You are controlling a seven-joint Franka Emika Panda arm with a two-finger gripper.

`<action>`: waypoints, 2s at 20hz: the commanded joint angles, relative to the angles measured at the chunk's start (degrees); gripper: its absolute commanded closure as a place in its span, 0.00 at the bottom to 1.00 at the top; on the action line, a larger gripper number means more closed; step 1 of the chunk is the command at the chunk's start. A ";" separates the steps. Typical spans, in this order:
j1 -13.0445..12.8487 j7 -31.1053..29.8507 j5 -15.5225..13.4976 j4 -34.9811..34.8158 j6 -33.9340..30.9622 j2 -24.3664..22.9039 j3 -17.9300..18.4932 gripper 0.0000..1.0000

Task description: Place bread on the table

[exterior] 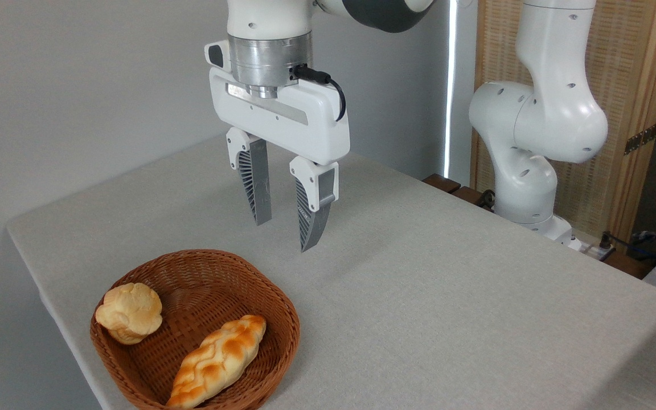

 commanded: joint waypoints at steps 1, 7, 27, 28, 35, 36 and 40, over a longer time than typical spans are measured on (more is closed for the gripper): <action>0.23 0.38 -1.05 0.85 -1.59 0.16 0.17 0.00; 0.23 0.38 -1.05 0.85 -1.59 0.16 0.09 0.00; -0.03 0.38 -1.05 0.77 5.86 3.06 -2.28 0.00; -0.21 0.47 -1.05 0.77 7.18 3.50 -2.46 0.00; -2.58 0.73 -1.05 0.77 19.40 7.89 -2.55 0.00; -2.93 0.73 -1.05 0.77 21.68 8.94 -2.55 0.00; -3.90 0.64 -1.05 0.77 28.63 12.37 -2.64 0.00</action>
